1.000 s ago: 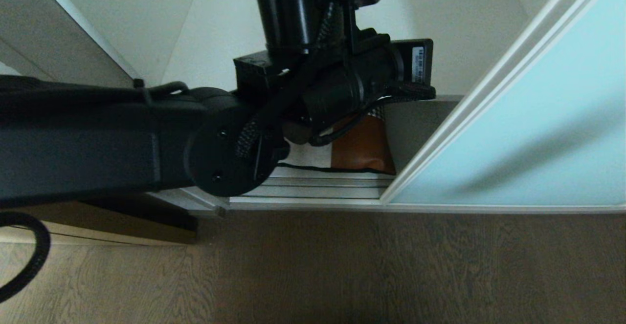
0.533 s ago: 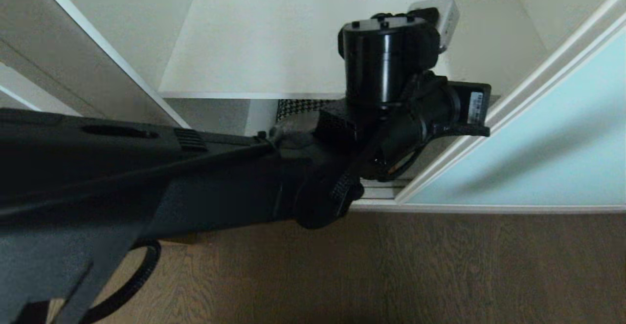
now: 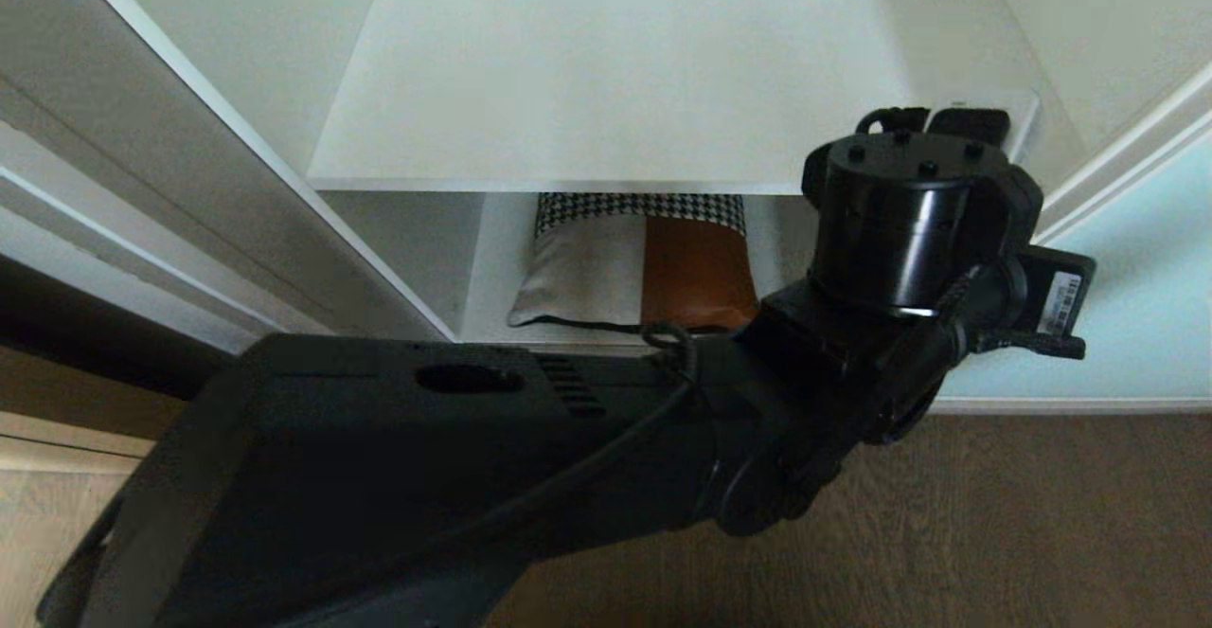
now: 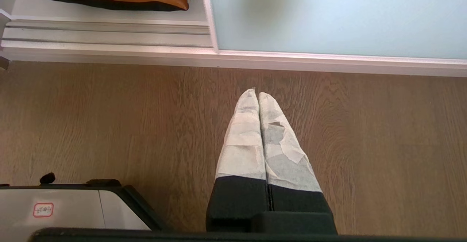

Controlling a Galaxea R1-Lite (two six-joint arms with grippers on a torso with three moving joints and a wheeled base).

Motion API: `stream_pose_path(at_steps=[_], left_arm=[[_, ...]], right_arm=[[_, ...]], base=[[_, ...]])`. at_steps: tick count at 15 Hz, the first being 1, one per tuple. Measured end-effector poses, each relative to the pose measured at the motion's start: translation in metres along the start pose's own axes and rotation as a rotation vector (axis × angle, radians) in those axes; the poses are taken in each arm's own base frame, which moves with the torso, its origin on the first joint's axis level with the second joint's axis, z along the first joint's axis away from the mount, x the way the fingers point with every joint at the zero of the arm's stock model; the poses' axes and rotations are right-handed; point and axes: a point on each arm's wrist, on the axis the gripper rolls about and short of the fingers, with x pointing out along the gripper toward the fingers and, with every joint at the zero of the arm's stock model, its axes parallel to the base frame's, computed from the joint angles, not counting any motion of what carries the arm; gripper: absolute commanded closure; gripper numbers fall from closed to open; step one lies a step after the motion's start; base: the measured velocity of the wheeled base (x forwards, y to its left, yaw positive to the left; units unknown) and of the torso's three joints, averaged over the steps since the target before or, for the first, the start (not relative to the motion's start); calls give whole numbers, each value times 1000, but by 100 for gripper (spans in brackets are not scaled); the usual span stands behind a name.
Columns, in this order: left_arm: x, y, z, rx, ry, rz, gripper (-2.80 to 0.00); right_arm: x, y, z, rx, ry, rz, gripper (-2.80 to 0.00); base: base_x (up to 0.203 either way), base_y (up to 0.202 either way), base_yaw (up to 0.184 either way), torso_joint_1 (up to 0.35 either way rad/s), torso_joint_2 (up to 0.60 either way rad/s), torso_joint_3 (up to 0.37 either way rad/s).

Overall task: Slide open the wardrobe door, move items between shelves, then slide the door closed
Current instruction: Open the door

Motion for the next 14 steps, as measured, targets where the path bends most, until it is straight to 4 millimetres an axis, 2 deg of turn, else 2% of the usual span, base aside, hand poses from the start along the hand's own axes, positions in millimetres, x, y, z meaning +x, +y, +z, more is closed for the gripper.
stream_pose_path(at_steps=[4,8,10,14], left_arm=[[4,-20,-20,-7,11,-41,0],[2,-24,-16,-1,5,-12,0],[0,-9,-3,29,-22,70,0],[-13,60,37,104,-63,284,0]], right_arm=[[0,0,0,-1,0,-1,0],[0,0,0,0,0,0,0],[0,0,0,0,0,0,0],[0,0,0,0,0,0,0]], base=[[0,0,0,0,0,0],[0,0,0,0,0,0],[0,0,0,0,0,0],[0,0,0,0,0,0]])
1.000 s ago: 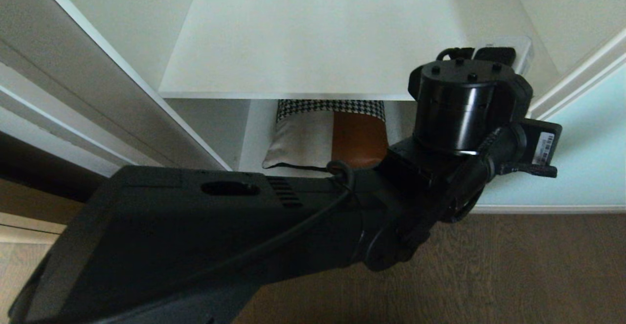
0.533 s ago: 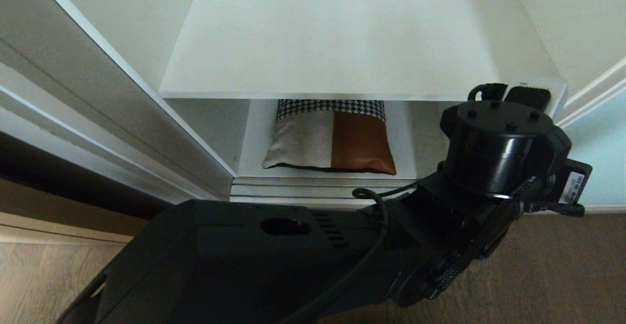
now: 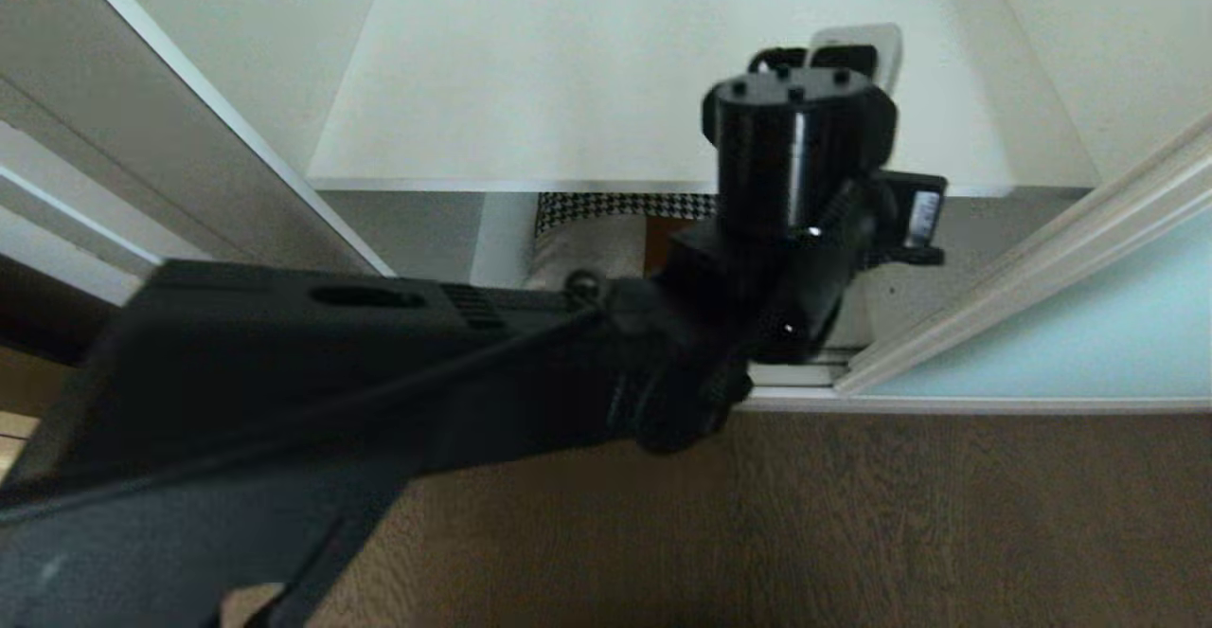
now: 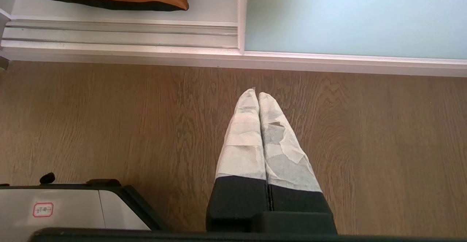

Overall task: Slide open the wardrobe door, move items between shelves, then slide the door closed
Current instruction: Open the door

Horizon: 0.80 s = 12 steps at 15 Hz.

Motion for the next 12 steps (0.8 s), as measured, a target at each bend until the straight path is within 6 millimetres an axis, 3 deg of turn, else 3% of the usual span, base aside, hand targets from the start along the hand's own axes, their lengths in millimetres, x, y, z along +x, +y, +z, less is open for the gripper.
stream_pose_path(at_steps=[3,6,12], left_arm=[[-13,46,43,46,-6,97,0],[-44,65,76,69,38,145,0],[-128,97,124,127,101,329,0]], right_arm=[[0,0,0,0,0,0,0],[0,0,0,0,0,0,0],[0,0,0,0,0,0,0]], base=[[0,0,0,0,0,0],[0,0,0,0,0,0],[0,0,0,0,0,0]])
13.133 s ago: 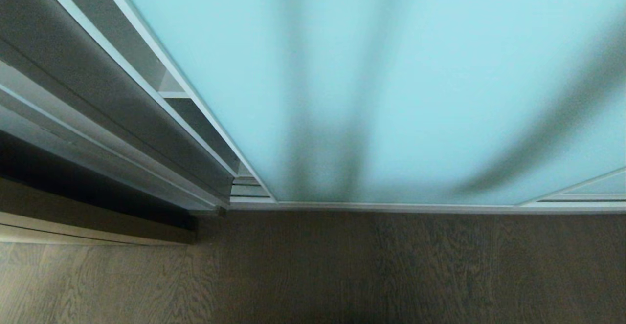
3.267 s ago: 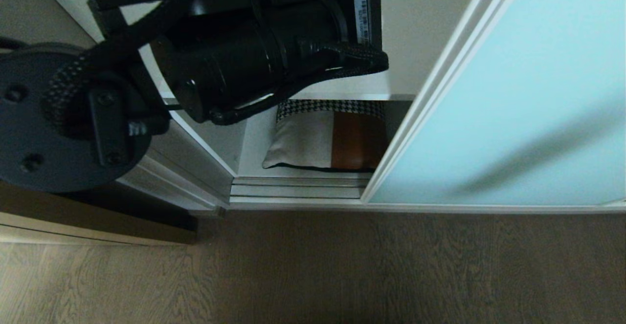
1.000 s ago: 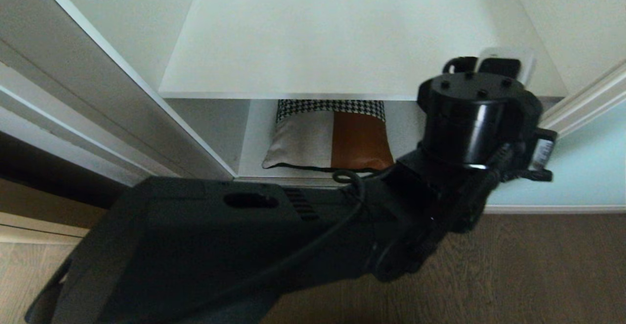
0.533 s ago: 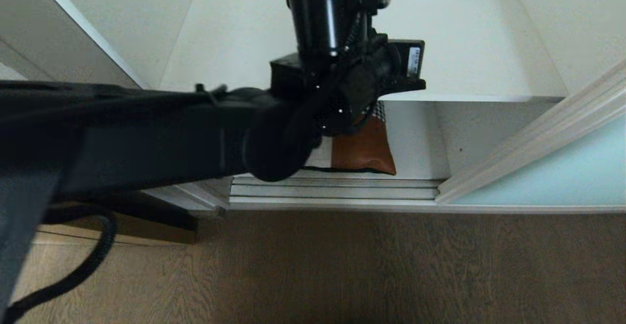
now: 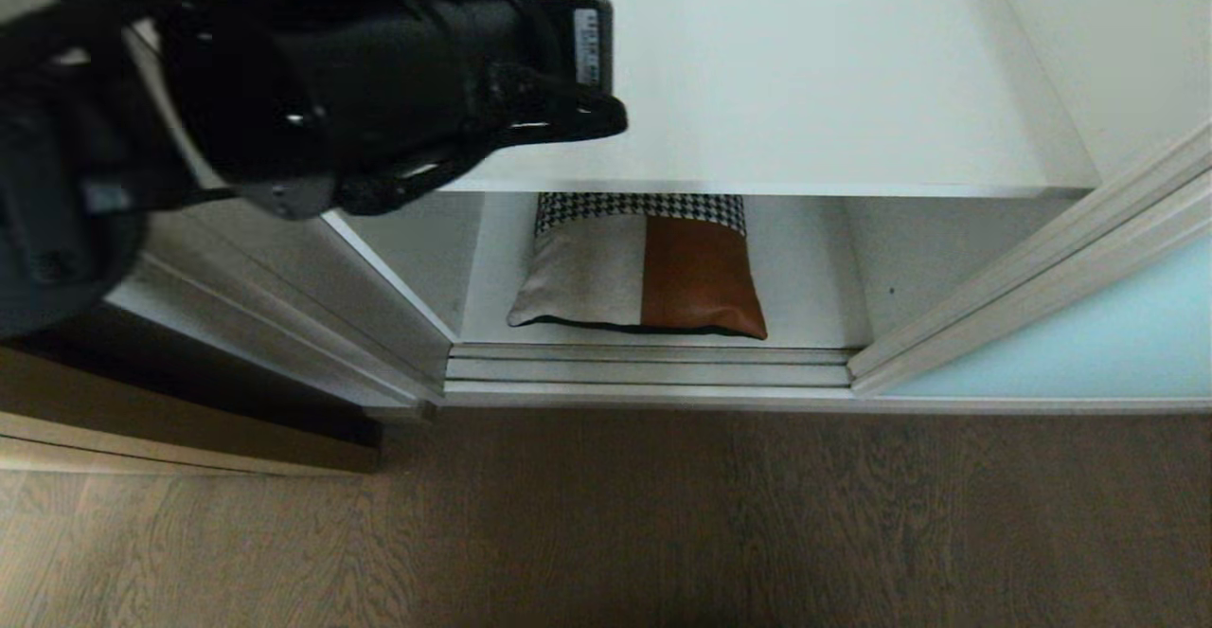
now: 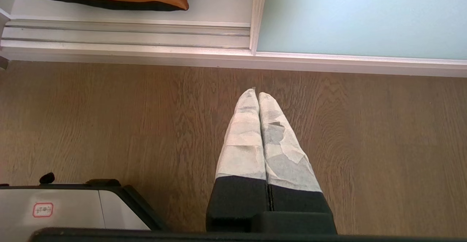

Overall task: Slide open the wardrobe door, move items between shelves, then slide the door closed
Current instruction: Open the door

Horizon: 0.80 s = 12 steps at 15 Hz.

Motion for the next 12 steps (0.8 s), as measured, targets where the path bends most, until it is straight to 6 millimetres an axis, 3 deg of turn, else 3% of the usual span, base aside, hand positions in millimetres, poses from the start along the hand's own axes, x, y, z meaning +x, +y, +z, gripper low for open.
stream_pose_path(at_steps=[3,7,12], left_arm=[[-34,40,3,31,12,112,0],[-83,95,-14,68,52,293,0],[-150,125,-44,82,83,442,0]], right_arm=[[0,0,0,-1,0,0,0],[0,0,0,0,0,0,0],[0,0,0,0,0,0,0]], base=[[0,0,0,0,0,0],[0,0,0,0,0,0],[0,0,0,0,0,0]])
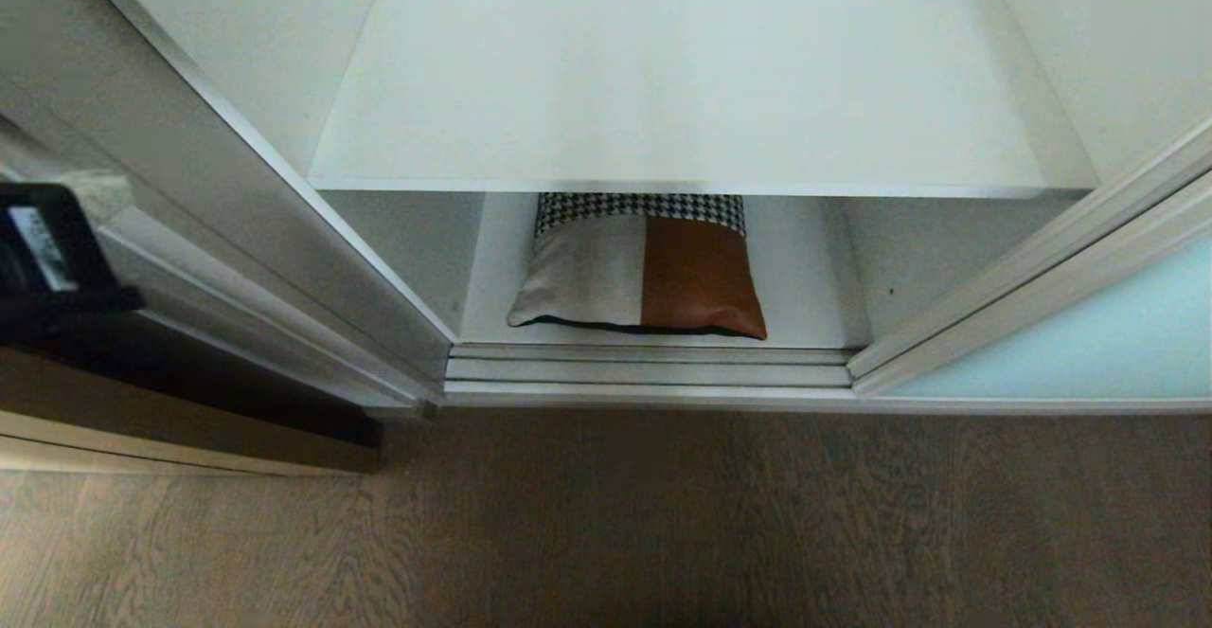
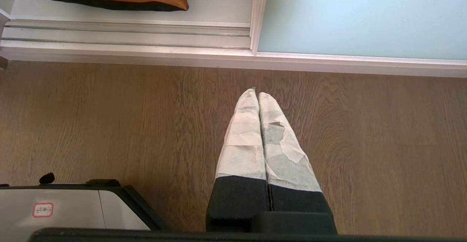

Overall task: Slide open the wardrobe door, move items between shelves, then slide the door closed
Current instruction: Open the door

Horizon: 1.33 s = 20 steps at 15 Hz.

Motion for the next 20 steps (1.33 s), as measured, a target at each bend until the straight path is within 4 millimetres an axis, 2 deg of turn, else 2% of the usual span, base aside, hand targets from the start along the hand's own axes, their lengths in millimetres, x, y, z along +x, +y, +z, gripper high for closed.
stream_pose_path(at_steps=[4,9,12,16,17,20], left_arm=[[-33,26,-27,4,6,116,0],[-71,44,-64,13,11,230,0],[-94,48,-98,25,27,267,0],[-121,48,-141,23,29,192,0],[-125,48,-153,14,52,180,0],[-130,47,-173,-59,68,162,0]], right_arm=[[0,0,0,0,0,0,0],[0,0,0,-1,0,0,0],[0,0,0,-1,0,0,0],[0,0,0,-1,0,0,0],[0,0,0,-1,0,0,0],[0,0,0,0,0,0,0]], base=[[0,0,0,0,0,0],[0,0,0,0,0,0],[0,0,0,0,0,0],[0,0,0,0,0,0],[0,0,0,0,0,0],[0,0,0,0,0,0]])
